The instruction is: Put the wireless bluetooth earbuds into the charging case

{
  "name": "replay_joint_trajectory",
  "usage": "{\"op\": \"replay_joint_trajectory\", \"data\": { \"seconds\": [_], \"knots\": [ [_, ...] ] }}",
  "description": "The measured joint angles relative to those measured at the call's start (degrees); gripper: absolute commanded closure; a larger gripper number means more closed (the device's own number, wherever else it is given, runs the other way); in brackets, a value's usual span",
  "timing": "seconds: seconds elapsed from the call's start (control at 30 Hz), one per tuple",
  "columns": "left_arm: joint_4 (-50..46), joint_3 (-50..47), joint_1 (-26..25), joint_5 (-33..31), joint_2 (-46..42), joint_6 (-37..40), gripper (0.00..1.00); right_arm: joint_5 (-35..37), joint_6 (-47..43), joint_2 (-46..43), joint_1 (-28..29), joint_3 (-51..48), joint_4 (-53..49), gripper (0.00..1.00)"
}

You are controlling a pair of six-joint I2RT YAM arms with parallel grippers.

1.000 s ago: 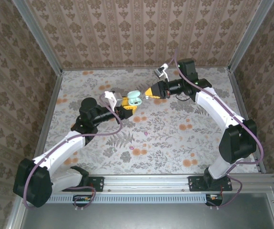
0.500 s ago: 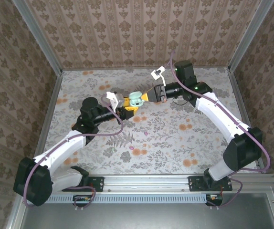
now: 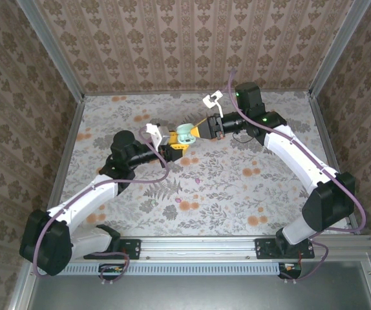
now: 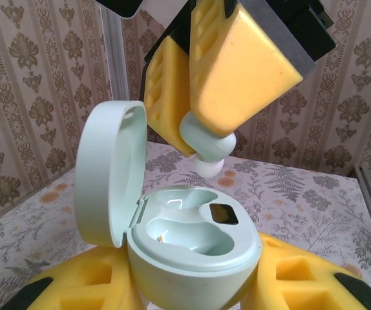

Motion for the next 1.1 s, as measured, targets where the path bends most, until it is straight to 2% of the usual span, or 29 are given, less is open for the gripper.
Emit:
{"op": "replay_joint_trajectory", "data": {
  "seconds": [1.1],
  "knots": [
    [2.1, 0.0, -0.2, -1.3, 0.9, -2.1, 0.68, 2.9, -1.6, 1.1, 0.3, 0.0, -1.2, 0.73]
  ]
}}
